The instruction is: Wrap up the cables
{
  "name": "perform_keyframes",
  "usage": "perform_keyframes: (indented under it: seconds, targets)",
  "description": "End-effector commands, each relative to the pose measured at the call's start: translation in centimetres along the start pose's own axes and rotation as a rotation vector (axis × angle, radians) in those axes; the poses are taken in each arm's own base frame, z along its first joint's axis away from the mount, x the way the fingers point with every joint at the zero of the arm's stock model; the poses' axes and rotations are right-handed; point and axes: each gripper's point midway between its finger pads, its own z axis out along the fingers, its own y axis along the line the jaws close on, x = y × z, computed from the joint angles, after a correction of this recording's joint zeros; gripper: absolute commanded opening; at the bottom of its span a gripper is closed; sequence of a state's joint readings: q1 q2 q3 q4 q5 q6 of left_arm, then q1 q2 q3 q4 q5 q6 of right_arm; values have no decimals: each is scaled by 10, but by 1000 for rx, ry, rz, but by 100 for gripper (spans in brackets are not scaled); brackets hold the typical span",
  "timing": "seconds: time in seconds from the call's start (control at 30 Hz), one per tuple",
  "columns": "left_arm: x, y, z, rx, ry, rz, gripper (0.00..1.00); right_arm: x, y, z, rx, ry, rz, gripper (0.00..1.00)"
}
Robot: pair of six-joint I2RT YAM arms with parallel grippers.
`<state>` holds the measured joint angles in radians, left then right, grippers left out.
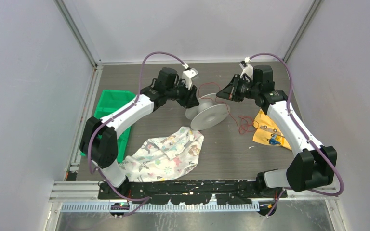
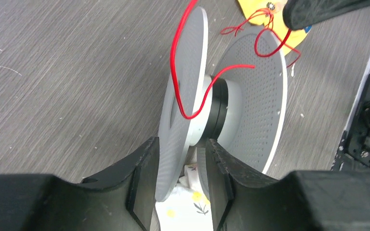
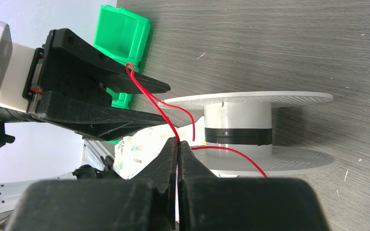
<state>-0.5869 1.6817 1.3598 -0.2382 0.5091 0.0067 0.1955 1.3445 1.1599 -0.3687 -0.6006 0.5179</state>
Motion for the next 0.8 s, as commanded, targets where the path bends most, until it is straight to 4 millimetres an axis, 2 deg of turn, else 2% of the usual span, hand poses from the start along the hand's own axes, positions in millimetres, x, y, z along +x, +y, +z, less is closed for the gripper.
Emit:
perform_keyframes:
  seconds: [0.0,0.07,0.1,0.3,0.43,0.77]
  targets:
    - [-45,-11,-13,19,-157,-7,43,-14,16,-3,-36,-33,-48,1]
    - [-47,-11,-11,9,-184,-21,64,-14,17,-3,-37,-33,-49,1]
    - [-48,-12,-10,11,-195,-22,66,-14,17,-3,-35,-34,-49,0]
    - [-48,-16,-4,29,-199,-64,67,-15,17,-2,-36,-34,-47,1]
    - [-55,-19,0,40,-240,-84,67,-15,18,-3,-36,-35,-47,1]
    - [-53,-19,23,4,-218,-48,65,-15,20,-1,-38,-31,-47,1]
